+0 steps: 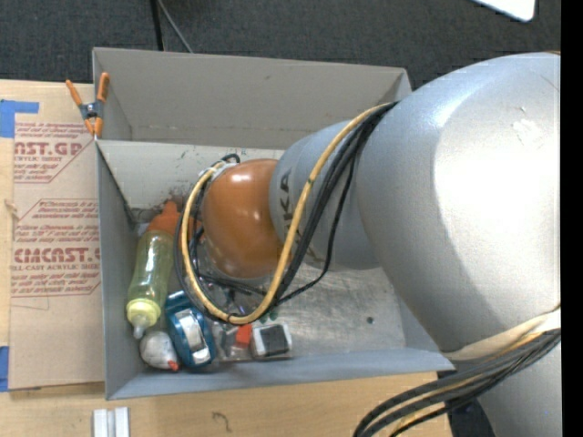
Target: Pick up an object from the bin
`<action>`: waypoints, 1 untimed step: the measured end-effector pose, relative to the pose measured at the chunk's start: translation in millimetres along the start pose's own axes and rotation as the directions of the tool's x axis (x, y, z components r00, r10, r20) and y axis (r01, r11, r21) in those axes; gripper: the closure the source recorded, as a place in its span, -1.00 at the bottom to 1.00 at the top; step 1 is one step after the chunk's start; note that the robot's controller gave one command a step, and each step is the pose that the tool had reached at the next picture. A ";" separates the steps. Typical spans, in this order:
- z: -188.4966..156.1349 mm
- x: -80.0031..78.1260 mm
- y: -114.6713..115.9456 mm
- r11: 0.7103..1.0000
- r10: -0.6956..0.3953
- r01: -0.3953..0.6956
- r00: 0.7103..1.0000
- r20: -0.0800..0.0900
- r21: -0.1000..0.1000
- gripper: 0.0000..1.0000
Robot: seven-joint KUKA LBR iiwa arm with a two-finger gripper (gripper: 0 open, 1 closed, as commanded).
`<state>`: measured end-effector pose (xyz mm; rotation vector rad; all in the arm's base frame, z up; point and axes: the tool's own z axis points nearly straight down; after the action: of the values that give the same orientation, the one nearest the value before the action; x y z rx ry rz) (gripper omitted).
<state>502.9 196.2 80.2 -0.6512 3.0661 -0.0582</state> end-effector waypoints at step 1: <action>0.1 0.6 -0.7 1.000 0.001 -0.001 1.000 0.000 -0.001 1.00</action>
Offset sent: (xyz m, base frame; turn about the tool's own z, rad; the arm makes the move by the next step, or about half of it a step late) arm 0.0000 0.0000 0.0000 0.0000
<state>502.6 195.3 80.2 -0.6499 3.0667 -0.0567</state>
